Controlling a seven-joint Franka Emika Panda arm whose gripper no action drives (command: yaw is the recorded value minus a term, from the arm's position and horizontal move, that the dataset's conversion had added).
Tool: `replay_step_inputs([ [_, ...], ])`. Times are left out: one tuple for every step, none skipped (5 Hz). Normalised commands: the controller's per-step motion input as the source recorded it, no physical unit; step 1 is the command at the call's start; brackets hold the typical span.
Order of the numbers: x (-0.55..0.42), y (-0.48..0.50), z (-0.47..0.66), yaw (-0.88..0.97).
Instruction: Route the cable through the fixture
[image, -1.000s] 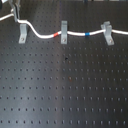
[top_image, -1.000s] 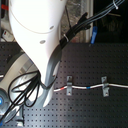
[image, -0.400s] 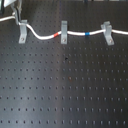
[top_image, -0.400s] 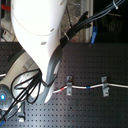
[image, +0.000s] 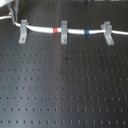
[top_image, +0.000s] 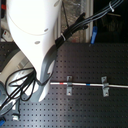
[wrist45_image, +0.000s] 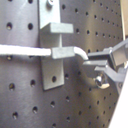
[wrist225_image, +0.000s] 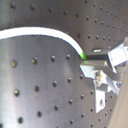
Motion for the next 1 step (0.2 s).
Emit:
replay_step_inputs([
  [-0.008, -0.007, 0.0, 0.0],
])
